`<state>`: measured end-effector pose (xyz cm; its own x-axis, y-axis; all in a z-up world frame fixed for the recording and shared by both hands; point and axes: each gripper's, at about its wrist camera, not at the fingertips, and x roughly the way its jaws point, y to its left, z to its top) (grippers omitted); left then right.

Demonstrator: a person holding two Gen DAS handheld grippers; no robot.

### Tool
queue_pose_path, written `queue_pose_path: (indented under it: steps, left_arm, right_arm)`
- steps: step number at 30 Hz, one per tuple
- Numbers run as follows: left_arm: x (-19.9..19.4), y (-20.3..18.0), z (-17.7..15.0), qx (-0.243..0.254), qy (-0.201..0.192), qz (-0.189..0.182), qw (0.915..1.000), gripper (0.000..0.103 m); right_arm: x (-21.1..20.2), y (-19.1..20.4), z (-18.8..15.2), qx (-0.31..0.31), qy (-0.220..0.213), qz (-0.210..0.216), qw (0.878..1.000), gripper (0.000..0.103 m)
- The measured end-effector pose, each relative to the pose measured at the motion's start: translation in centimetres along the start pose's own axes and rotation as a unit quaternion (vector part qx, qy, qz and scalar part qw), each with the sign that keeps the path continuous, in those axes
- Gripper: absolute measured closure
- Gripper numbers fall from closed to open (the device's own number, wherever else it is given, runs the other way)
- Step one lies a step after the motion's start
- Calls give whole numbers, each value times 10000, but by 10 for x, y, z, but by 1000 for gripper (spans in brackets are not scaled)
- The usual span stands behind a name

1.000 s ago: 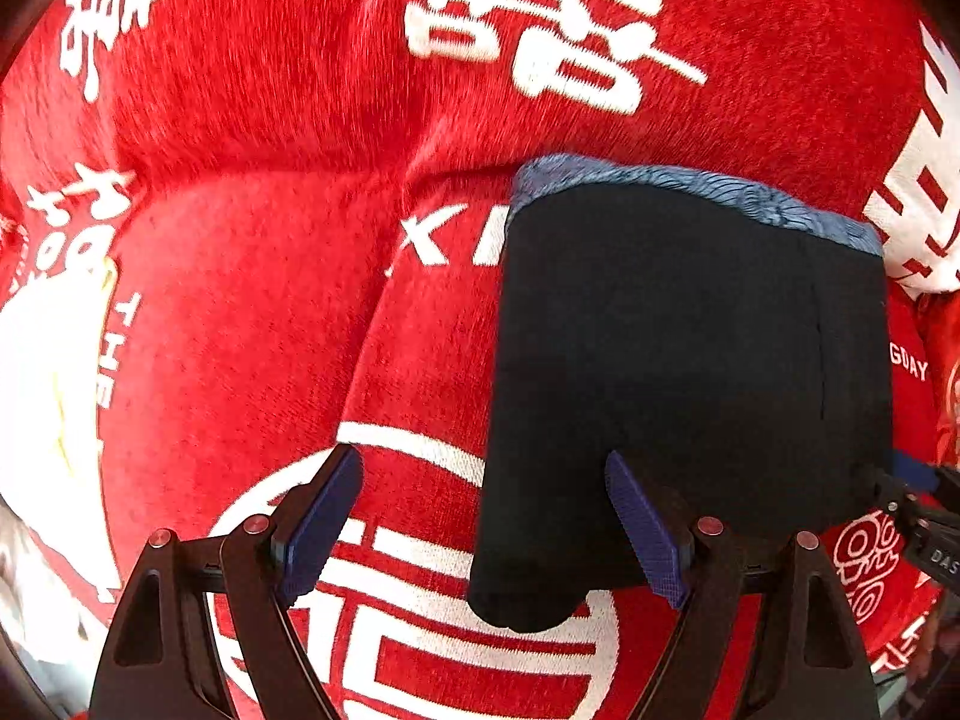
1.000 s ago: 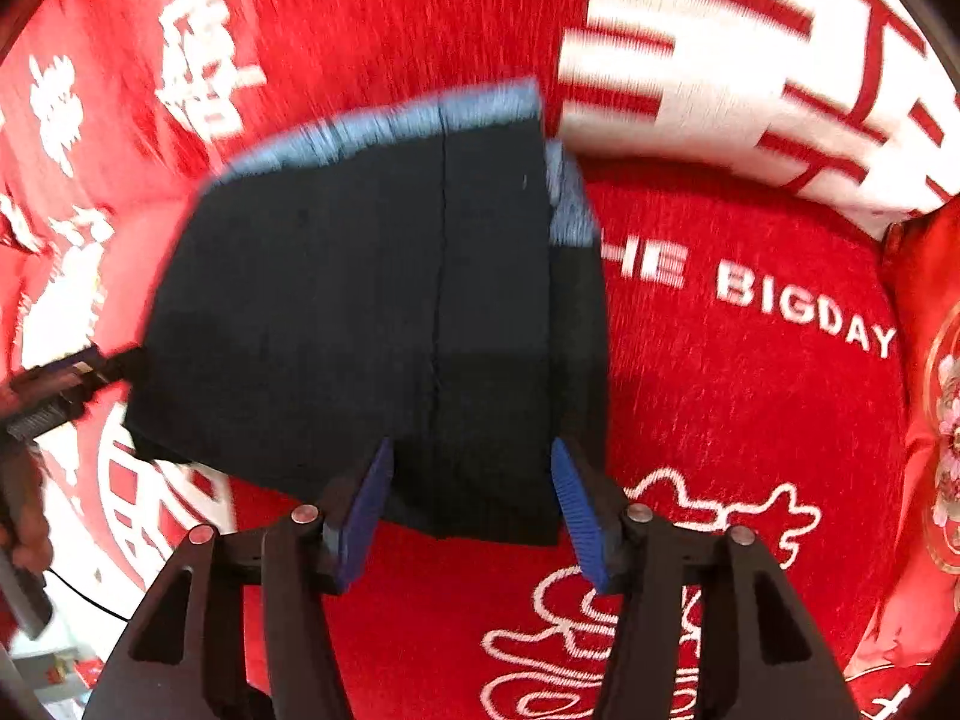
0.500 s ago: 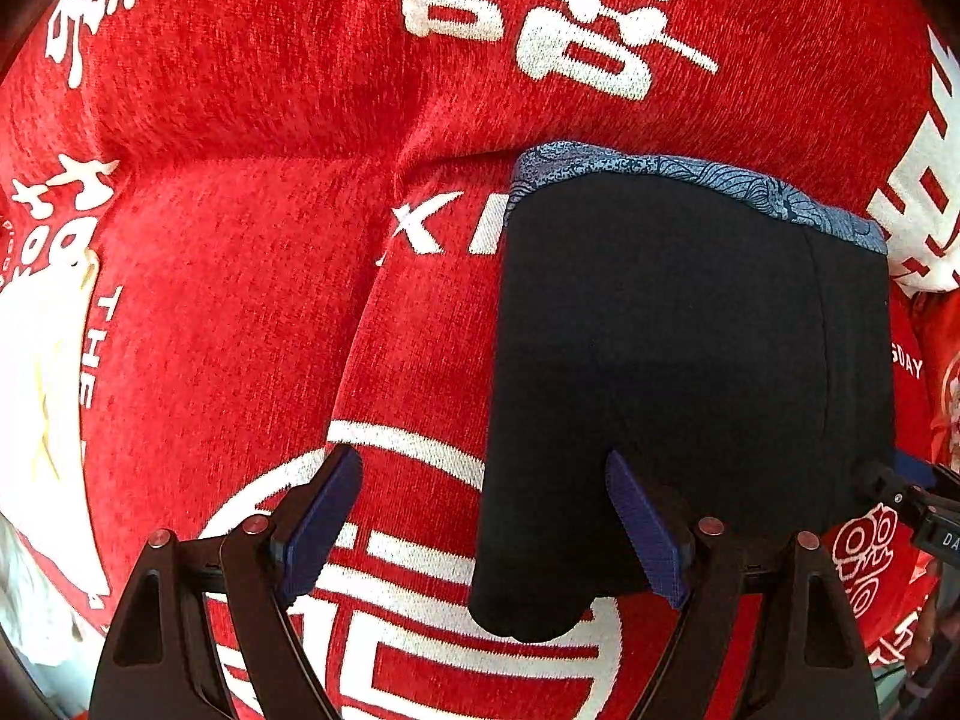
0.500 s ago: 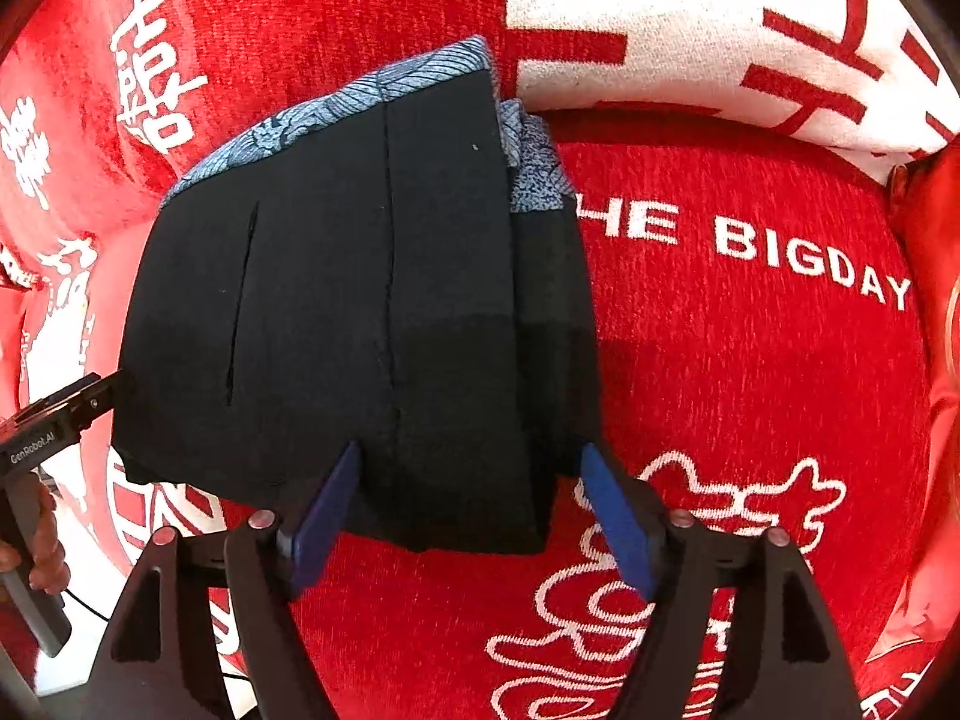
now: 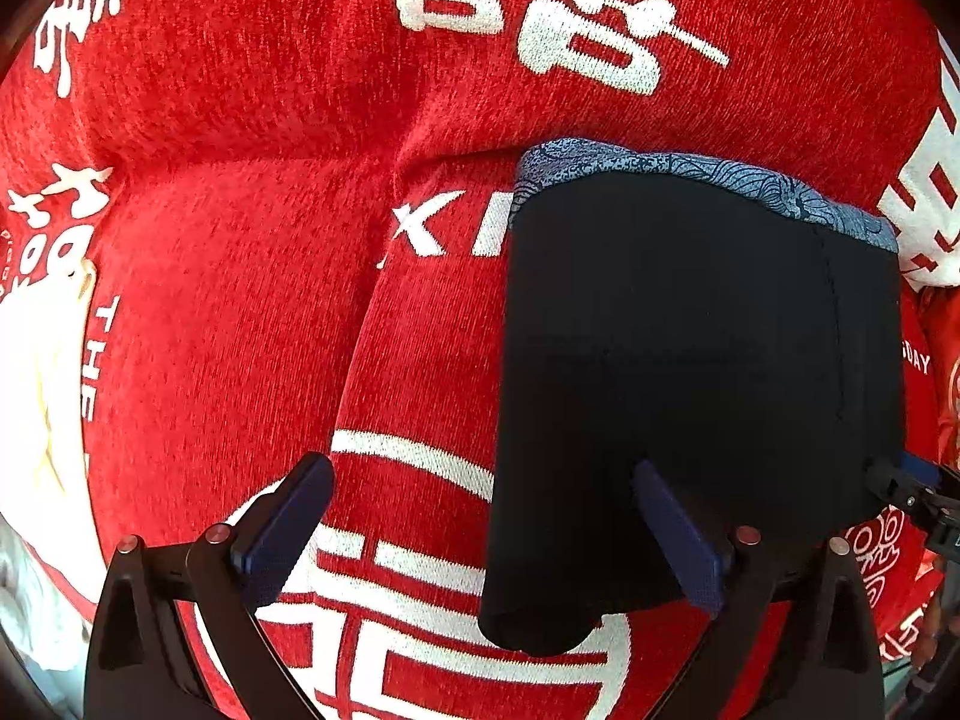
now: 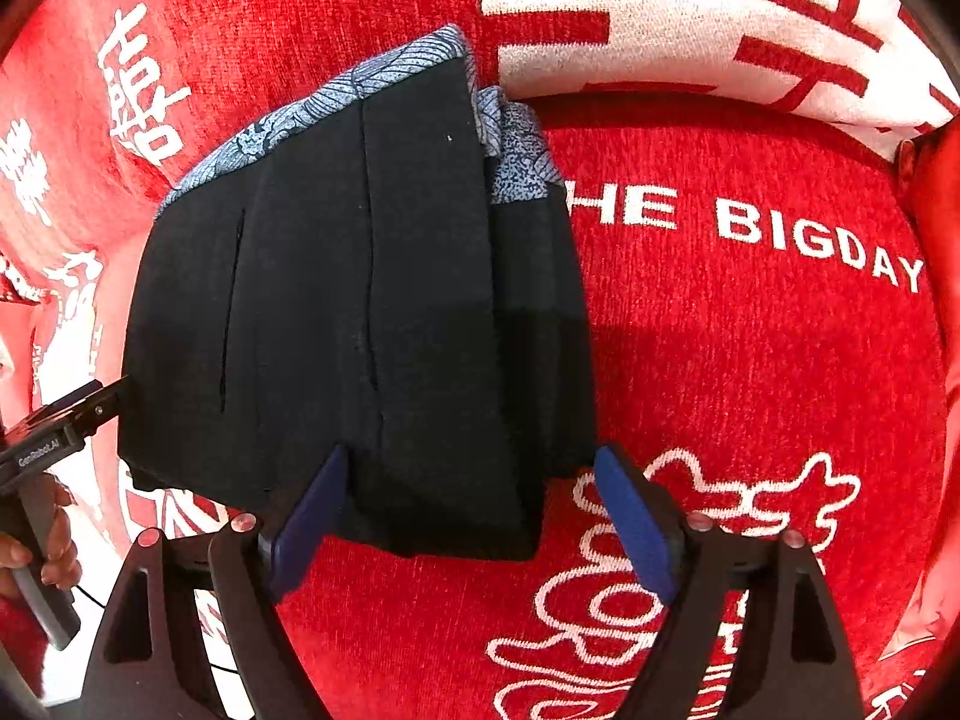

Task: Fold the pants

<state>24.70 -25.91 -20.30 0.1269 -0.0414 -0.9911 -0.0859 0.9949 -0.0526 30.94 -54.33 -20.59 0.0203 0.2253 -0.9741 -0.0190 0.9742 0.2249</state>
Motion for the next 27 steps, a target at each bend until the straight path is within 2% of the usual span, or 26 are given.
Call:
queue_pose_path:
  steps: [3,8,12,15,20,27]
  left_arm:
    - [-4,3,5,19,2,-110,9999,3]
    - [-11,14,21,-153,-134,-633,9978,3]
    - [9,13,35,-125,130,-1104,9937,3]
    - [24,9,39,-67,305,-1171,9926,3]
    - [27,6,41,-71,331,-1335,9905,3]
    - [43,9,51,-155,423,-1608,9860,3]
  right_arm:
    - [-6,-4,4,-45,-8,138,9999,17]
    - [-17,-21,17,-90,-96,571,9983,16]
    - [-16,-42,33,134,-149,994,9948,16]
    - [-7,-64,41,441,-105,1278,9908,16]
    - [5,-84,49,716,87,1784,9813,16]
    - [23,-88,44,669,261,1973,9777,16]
